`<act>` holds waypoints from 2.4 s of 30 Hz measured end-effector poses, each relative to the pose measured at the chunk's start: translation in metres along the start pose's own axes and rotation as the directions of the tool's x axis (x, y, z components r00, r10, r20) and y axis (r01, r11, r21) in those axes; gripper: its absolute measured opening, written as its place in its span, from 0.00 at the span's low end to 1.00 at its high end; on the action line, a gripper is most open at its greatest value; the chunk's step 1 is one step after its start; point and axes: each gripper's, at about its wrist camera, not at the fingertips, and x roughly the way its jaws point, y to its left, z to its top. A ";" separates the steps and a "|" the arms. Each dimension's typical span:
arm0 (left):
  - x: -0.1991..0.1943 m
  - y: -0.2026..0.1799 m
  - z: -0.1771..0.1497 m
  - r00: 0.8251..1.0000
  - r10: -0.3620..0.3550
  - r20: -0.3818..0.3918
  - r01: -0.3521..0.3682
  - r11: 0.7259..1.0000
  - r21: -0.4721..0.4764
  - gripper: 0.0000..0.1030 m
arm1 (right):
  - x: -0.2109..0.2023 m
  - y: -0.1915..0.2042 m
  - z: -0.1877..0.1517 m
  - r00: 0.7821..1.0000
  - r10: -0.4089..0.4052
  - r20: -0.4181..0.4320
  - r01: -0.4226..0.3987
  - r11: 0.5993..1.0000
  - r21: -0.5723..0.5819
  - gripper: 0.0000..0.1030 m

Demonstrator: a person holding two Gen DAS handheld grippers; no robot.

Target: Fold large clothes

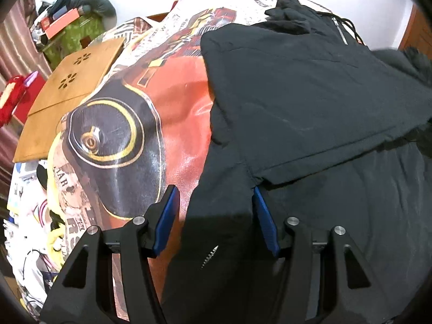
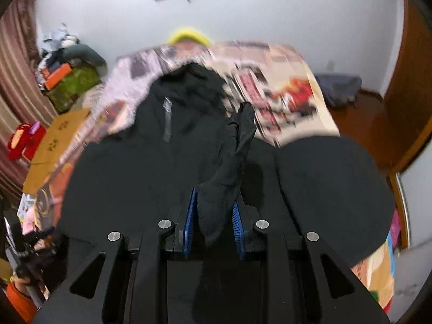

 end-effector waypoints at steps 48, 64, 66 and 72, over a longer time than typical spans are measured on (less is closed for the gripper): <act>-0.071 -0.196 0.114 0.963 -0.175 0.207 0.124 0.963 0.238 0.58 | -0.025 -0.267 -0.048 1.000 0.018 -0.014 -0.007 0.848 0.530 0.63; -0.018 -0.204 0.099 0.983 -0.174 0.063 0.158 0.968 0.196 0.58 | 0.040 -0.285 -0.042 0.988 0.154 0.001 -0.106 0.674 0.731 0.18; -0.022 -0.203 0.096 0.983 -0.168 0.073 0.150 0.967 0.207 0.58 | 0.027 -0.276 -0.032 0.998 0.061 -0.026 -0.025 0.714 0.700 0.08; -0.050 -0.193 0.089 0.977 -0.153 0.149 0.110 0.959 0.262 0.58 | -0.044 -0.238 0.005 0.993 -0.089 0.075 0.034 0.837 0.546 0.07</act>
